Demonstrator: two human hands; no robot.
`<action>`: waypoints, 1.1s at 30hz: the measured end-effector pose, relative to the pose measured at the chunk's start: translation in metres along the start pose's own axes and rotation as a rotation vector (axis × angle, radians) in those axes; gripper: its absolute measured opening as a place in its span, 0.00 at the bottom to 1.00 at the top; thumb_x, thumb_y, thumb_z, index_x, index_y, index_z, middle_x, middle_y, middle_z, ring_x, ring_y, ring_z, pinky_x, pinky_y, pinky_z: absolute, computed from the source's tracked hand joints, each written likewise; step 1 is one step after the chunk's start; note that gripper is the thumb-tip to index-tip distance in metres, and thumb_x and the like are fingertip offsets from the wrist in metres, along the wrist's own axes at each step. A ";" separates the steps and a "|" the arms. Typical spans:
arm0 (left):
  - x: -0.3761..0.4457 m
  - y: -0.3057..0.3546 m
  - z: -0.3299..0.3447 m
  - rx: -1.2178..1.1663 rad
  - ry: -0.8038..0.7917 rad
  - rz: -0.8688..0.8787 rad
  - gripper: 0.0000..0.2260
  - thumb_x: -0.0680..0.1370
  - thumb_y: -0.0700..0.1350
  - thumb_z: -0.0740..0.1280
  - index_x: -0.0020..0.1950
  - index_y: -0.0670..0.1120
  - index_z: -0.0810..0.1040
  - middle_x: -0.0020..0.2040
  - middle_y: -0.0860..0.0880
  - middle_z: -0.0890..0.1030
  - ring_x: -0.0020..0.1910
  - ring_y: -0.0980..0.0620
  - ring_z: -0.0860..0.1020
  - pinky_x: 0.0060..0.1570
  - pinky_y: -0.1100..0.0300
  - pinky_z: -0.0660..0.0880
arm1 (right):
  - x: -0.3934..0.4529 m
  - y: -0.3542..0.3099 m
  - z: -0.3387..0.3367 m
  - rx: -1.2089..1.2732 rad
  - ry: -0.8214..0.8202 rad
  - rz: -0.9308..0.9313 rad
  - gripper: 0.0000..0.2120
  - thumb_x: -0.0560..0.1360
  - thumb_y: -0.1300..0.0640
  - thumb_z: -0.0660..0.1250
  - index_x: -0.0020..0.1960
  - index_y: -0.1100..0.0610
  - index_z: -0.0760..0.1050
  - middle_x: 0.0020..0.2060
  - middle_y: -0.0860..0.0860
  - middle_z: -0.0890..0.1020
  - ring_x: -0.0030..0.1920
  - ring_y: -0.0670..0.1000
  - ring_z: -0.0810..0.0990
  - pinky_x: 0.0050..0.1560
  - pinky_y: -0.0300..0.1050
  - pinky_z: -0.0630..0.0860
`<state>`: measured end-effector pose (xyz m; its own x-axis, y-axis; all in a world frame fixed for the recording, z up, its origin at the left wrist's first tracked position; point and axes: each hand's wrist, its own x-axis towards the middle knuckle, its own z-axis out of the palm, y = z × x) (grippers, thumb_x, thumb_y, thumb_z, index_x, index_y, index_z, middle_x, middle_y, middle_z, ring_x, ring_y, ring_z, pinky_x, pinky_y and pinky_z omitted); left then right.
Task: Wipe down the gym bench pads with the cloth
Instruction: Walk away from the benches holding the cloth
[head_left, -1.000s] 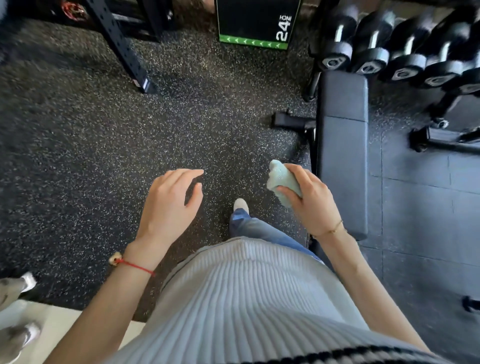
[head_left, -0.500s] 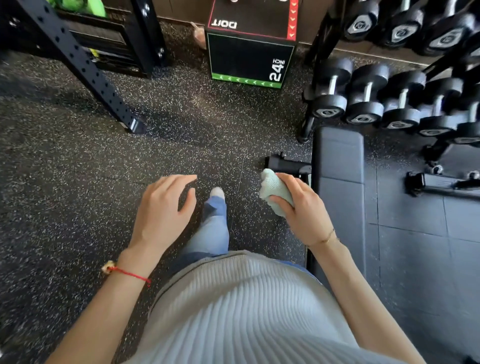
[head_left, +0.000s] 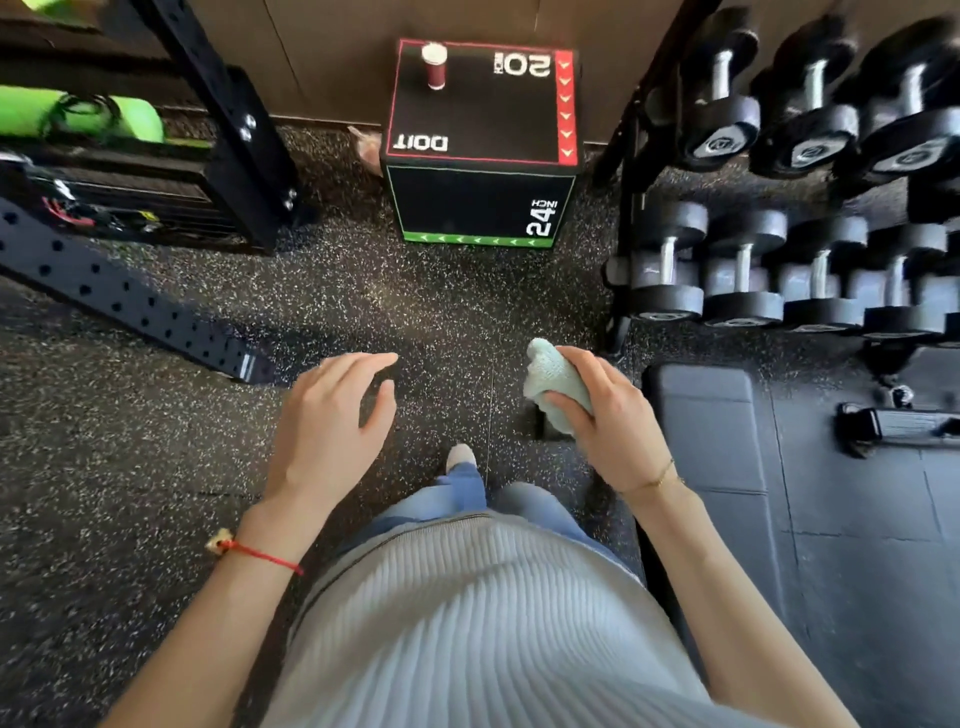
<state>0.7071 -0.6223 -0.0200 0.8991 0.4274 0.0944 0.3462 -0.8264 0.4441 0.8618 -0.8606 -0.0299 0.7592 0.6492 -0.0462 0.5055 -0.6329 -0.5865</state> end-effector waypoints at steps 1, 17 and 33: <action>0.021 -0.003 -0.001 0.003 -0.011 0.009 0.15 0.79 0.47 0.60 0.62 0.45 0.79 0.58 0.48 0.82 0.57 0.49 0.79 0.60 0.48 0.74 | 0.018 0.001 -0.002 0.003 0.005 0.008 0.21 0.79 0.48 0.64 0.68 0.57 0.71 0.58 0.52 0.79 0.54 0.55 0.77 0.50 0.46 0.73; 0.359 -0.034 0.044 0.004 -0.032 0.034 0.14 0.80 0.46 0.61 0.61 0.45 0.79 0.58 0.49 0.82 0.57 0.50 0.78 0.63 0.52 0.72 | 0.338 0.080 -0.034 0.024 0.030 0.058 0.21 0.79 0.50 0.65 0.69 0.55 0.69 0.59 0.51 0.79 0.55 0.53 0.77 0.51 0.46 0.72; 0.713 -0.037 0.106 0.095 -0.008 0.067 0.12 0.78 0.42 0.62 0.60 0.44 0.79 0.53 0.47 0.82 0.54 0.47 0.79 0.60 0.52 0.71 | 0.715 0.186 -0.086 -0.032 -0.082 0.029 0.22 0.78 0.50 0.66 0.68 0.60 0.69 0.58 0.57 0.78 0.57 0.59 0.76 0.57 0.51 0.72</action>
<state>1.3637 -0.3261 -0.0631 0.9230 0.3676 0.1139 0.3089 -0.8842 0.3504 1.5345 -0.5504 -0.1024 0.7383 0.6619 -0.1300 0.4975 -0.6645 -0.5576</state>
